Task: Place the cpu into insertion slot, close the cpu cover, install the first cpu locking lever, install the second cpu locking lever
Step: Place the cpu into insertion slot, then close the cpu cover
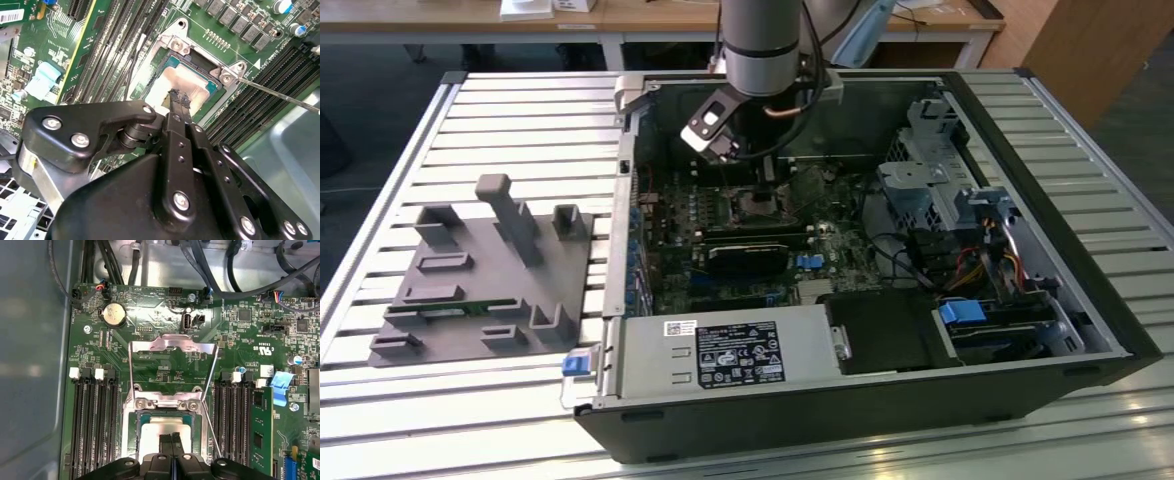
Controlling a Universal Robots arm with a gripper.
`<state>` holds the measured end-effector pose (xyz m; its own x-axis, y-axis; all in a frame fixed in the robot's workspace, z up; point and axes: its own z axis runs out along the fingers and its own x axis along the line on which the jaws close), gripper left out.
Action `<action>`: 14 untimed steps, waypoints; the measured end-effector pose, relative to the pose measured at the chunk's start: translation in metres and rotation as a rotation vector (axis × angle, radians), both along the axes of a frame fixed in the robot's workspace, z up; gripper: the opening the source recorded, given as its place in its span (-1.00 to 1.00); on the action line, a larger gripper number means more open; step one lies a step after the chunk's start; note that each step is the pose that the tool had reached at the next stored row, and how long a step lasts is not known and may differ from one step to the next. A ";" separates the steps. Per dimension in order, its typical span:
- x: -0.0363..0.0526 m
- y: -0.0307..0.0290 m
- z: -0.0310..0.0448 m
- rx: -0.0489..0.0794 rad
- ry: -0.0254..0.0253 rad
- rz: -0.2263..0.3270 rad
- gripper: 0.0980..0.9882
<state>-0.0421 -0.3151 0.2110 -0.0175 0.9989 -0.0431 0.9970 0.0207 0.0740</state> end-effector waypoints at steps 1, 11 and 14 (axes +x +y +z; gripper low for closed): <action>0.0000 0.0000 0.0005 0.000 0.0000 0.000 -0.95; 0.0001 0.0000 0.0085 0.001 -0.0001 0.000 -0.95; 0.0001 0.0000 0.0120 0.002 -0.0001 0.000 -0.95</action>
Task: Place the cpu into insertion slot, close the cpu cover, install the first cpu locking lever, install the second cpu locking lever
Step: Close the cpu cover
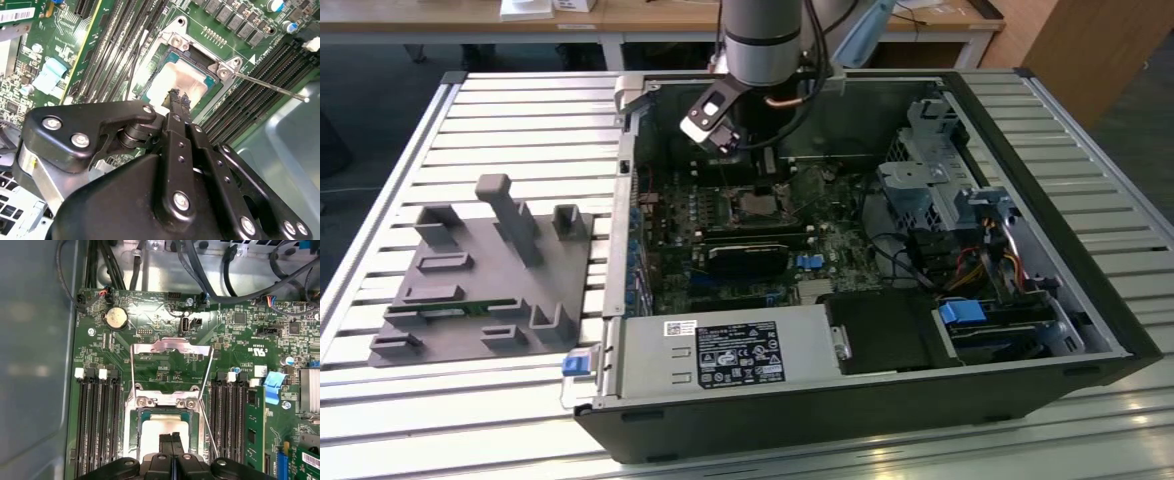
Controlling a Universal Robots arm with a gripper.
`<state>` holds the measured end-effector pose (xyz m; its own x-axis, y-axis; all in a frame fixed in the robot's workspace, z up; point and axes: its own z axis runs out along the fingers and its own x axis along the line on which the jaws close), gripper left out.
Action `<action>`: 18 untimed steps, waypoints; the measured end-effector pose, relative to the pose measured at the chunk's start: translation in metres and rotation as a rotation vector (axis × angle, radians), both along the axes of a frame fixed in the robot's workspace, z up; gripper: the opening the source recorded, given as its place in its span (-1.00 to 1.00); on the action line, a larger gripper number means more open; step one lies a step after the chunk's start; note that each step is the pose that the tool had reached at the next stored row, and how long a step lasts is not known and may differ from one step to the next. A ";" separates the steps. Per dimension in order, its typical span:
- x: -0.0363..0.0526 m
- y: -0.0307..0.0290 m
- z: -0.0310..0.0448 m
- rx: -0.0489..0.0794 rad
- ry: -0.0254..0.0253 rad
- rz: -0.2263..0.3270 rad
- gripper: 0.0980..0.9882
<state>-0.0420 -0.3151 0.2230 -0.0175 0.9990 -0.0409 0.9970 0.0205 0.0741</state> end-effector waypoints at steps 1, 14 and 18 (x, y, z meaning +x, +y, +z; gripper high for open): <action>0.0000 0.0000 0.0014 0.000 0.0000 0.000 -0.95; 0.0000 -0.0024 0.0131 0.004 0.0007 0.000 -0.95; 0.0003 -0.0045 0.0143 0.013 0.0034 0.000 -0.95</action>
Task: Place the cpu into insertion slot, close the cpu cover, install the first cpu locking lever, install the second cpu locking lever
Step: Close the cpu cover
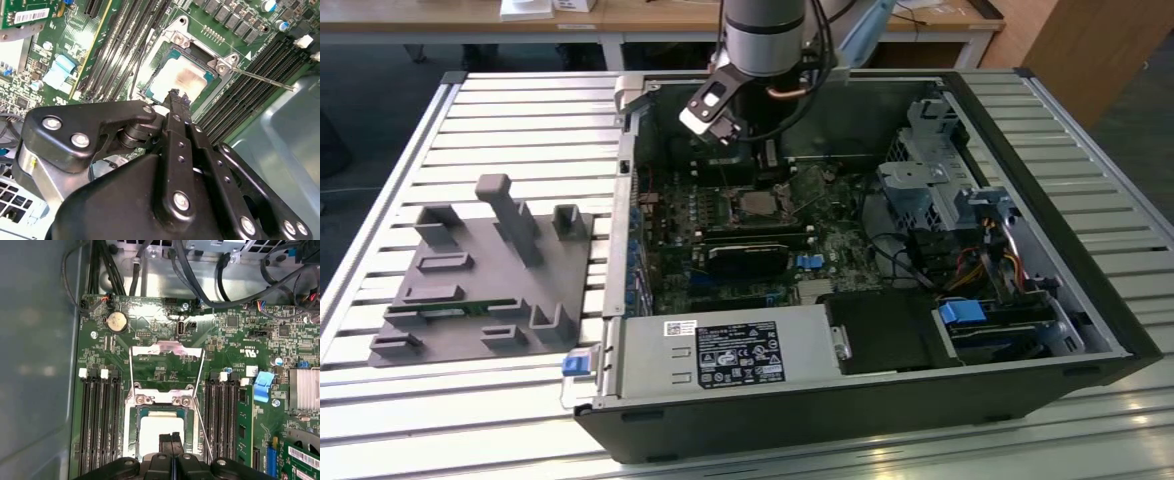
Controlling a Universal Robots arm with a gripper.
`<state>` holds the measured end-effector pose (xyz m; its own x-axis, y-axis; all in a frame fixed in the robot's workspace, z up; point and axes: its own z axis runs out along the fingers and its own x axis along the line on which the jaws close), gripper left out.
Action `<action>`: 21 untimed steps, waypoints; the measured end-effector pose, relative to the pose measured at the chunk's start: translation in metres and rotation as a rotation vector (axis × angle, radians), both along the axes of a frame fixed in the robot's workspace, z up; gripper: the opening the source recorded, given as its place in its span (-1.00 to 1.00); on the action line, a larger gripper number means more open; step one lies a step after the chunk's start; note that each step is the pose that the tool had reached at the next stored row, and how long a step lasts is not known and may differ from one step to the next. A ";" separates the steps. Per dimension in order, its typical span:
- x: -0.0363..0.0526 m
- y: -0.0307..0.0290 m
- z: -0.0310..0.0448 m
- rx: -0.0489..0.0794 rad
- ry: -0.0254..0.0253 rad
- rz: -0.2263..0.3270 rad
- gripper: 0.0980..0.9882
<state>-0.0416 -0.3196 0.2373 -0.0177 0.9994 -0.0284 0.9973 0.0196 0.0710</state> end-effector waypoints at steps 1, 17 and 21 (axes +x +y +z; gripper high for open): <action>0.0006 0.0000 0.0011 0.002 0.0043 0.000 -0.95; 0.0120 0.0000 0.0140 0.054 0.0343 0.019 -0.95; 0.0224 0.0000 0.0141 0.054 0.0345 0.021 -0.95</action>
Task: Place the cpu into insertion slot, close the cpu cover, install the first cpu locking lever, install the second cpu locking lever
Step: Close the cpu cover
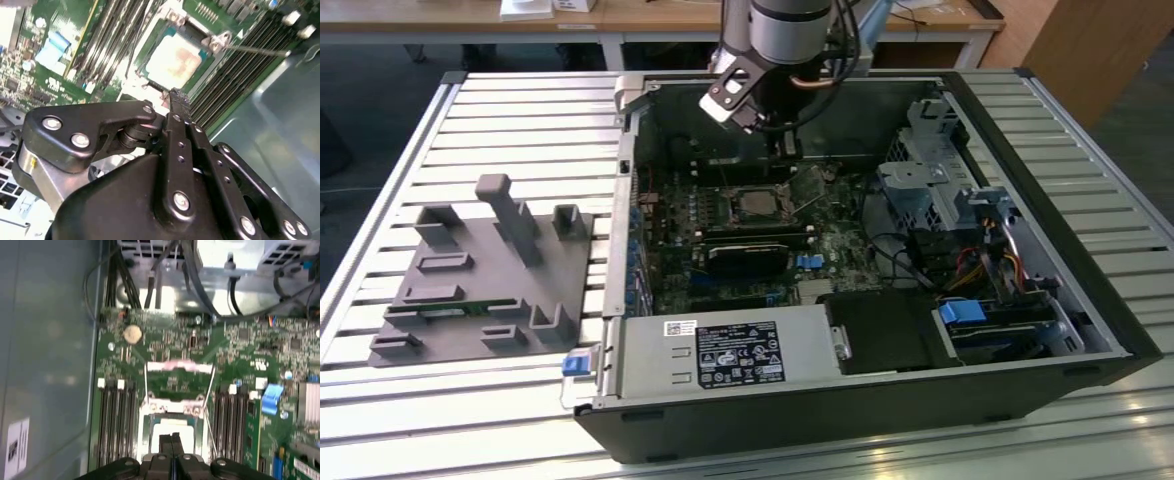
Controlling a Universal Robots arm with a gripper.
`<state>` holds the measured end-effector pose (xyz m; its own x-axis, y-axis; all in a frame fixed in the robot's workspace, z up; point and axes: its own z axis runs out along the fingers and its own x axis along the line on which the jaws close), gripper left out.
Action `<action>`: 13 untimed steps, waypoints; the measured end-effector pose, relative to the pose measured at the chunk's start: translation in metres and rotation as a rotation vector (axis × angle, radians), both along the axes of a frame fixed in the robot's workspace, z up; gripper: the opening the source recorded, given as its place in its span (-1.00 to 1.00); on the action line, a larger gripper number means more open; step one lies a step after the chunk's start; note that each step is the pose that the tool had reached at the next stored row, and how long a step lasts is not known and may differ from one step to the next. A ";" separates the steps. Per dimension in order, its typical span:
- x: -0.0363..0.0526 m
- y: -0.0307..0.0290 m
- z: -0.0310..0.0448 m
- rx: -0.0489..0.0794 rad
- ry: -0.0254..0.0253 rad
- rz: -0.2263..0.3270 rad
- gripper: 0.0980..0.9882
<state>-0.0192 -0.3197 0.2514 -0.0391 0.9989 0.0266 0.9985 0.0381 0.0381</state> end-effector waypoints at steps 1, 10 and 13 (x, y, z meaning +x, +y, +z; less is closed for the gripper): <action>0.0034 0.0000 0.0000 0.000 0.0000 0.000 -0.95; 0.0219 0.0000 0.0036 0.000 -0.0001 0.000 -0.95; 0.0295 0.0000 0.0037 0.000 0.0007 0.000 -0.95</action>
